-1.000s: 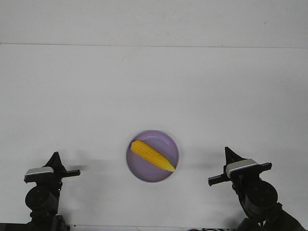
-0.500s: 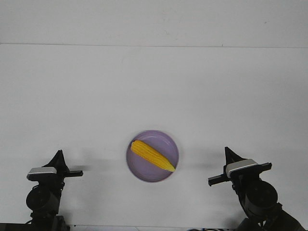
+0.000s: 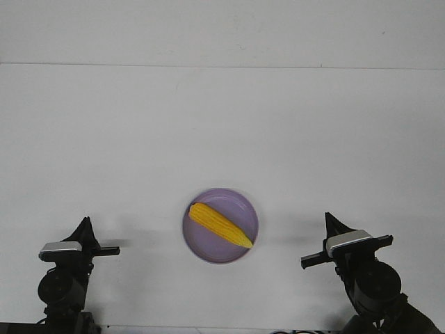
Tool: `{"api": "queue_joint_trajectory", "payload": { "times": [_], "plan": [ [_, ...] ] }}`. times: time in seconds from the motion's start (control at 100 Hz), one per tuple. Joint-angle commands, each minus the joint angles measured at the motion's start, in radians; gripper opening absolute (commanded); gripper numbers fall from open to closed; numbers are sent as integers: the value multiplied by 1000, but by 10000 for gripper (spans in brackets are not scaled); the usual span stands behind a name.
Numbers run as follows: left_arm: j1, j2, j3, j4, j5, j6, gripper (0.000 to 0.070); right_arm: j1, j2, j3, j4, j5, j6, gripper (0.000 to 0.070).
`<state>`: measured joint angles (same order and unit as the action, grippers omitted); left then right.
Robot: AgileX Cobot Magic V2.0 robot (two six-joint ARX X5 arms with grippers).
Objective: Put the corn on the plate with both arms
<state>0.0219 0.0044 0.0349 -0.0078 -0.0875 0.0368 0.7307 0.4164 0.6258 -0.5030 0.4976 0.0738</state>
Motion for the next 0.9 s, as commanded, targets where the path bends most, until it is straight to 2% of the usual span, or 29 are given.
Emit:
{"api": "queue_joint_trajectory", "payload": {
  "times": [0.0, 0.07, 0.2, 0.34, 0.4, 0.51, 0.69, 0.89],
  "plan": [
    [1, -2, -21, 10, 2, 12, 15, -50, -14, -8, 32, -3, -33, 0],
    [1, -2, -21, 10, 2, 12, 15, -169, -60, -74, 108, -105, -61, 0],
    [1, -2, -21, 10, 2, 12, 16, -439, -198, -291, 283, -381, -112, 0],
    [1, -2, -21, 10, 2, 12, 15, -665, -340, -492, 386, -555, -85, 0],
    [1, -2, -21, 10, 2, 12, 15, -716, -385, -541, 397, -576, -78, 0],
    [1, -2, -21, 10, 2, 12, 15, -753, -415, -591, 406, -567, -91, 0],
    [1, -2, -21, 10, 2, 12, 15, -758, -415, -613, 374, -569, -124, 0],
    [1, -2, -21, 10, 2, 12, 15, -758, -415, -613, 396, -569, -123, 0]
  ]
}}
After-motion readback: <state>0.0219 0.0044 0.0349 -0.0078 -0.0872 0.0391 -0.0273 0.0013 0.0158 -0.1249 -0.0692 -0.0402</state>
